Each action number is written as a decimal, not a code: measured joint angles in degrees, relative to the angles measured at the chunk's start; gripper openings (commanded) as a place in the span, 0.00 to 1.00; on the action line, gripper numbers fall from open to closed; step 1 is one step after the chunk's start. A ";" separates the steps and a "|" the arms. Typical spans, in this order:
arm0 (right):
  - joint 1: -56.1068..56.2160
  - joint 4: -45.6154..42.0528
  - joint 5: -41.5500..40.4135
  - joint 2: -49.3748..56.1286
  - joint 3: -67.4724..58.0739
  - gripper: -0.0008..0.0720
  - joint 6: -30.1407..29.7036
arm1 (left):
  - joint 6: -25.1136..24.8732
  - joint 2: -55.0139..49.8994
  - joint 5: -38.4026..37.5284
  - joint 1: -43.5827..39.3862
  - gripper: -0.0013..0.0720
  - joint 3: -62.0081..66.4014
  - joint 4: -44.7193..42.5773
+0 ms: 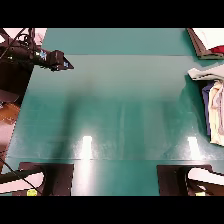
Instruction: Fold the shirts.
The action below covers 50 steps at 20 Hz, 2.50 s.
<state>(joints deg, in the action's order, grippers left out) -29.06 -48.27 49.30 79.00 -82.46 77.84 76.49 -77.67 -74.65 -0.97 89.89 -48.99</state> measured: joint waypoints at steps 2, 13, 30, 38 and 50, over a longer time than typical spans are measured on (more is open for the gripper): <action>-0.79 0.76 -0.68 -0.09 -2.14 0.03 0.07 | 0.02 0.02 0.22 0.00 0.05 0.00 0.04; -8.04 -4.20 13.20 -3.91 -15.28 0.03 3.26 | -0.52 0.02 0.31 0.00 0.05 0.00 0.17; -10.36 -42.51 37.81 -15.98 2.01 0.55 11.63 | -3.32 0.02 -2.56 0.00 0.05 0.00 0.15; -7.19 -45.88 38.99 -20.37 9.66 0.89 14.45 | -3.50 0.02 -2.47 0.00 0.05 0.00 0.15; 19.10 -37.57 36.72 -20.79 3.02 0.04 14.58 | -1.60 0.02 -1.11 0.00 0.05 0.00 0.83</action>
<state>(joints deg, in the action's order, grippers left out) -9.96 -85.84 86.02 58.22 -79.44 92.42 74.89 -77.65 -75.77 -0.97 89.89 -48.16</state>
